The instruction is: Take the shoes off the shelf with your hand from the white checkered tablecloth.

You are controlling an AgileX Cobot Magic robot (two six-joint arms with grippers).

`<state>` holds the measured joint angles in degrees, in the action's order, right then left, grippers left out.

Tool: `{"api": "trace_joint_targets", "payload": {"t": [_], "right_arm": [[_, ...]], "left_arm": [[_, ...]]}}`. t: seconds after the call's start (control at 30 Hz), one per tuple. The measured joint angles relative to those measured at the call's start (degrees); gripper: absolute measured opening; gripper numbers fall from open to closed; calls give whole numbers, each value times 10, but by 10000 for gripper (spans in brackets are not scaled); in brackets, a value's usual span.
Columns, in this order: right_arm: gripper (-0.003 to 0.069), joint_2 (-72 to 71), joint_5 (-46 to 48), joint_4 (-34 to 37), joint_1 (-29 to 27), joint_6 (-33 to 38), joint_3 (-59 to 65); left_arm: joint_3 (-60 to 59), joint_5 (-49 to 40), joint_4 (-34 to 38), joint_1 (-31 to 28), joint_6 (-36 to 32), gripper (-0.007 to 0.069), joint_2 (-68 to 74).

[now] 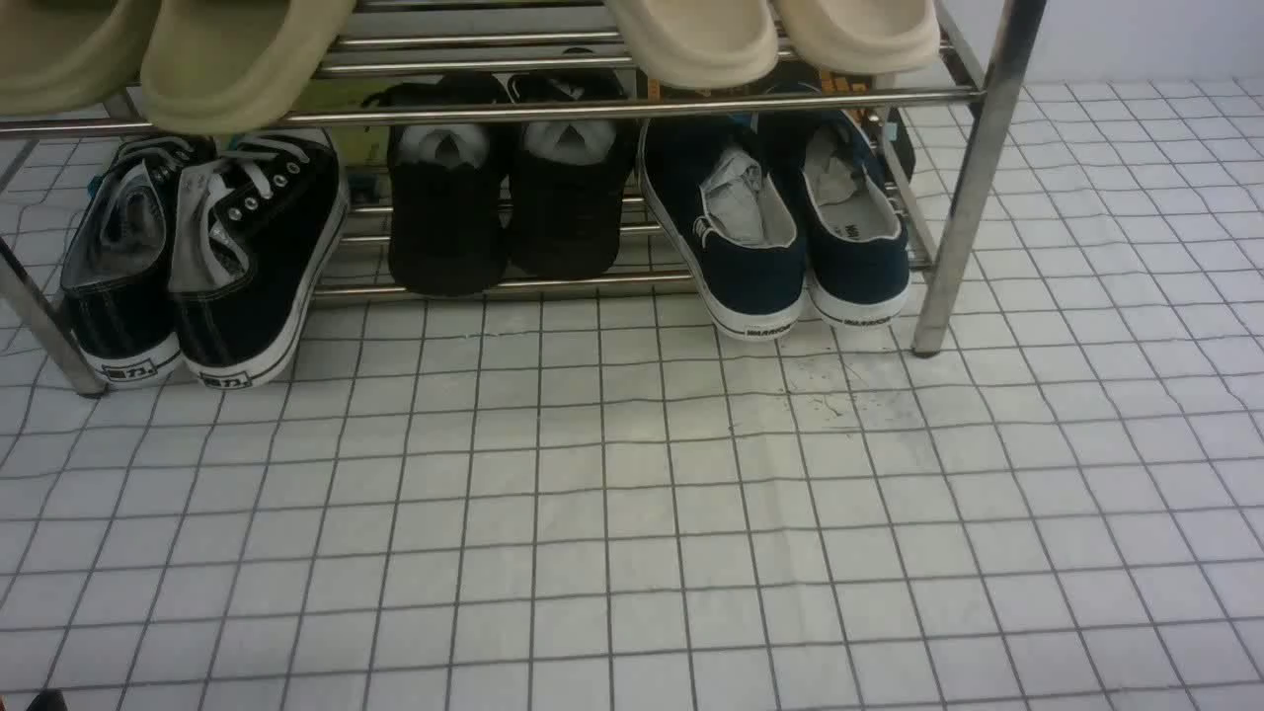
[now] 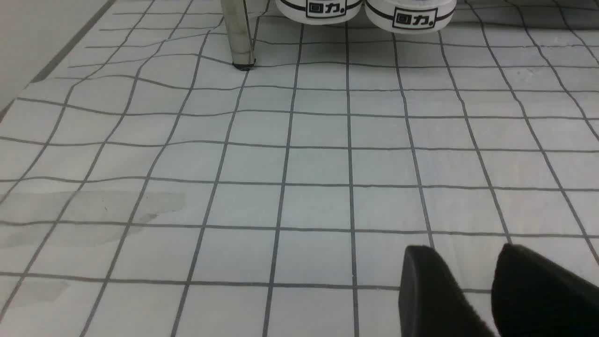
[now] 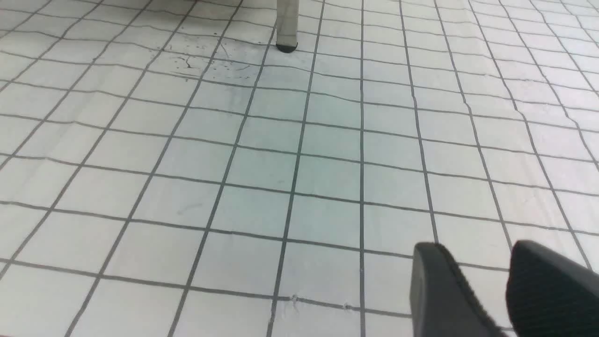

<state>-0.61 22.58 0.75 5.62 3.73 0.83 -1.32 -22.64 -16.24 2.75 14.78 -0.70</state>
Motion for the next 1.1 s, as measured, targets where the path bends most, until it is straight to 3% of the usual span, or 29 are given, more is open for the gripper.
{"api": "trace_joint_targets", "payload": {"t": [1.1], "right_arm": [[239, 0, 0, -7, 0, 0, 0]], "left_arm": [[0, 0, 0, 0, 0, 240, 0]]}}
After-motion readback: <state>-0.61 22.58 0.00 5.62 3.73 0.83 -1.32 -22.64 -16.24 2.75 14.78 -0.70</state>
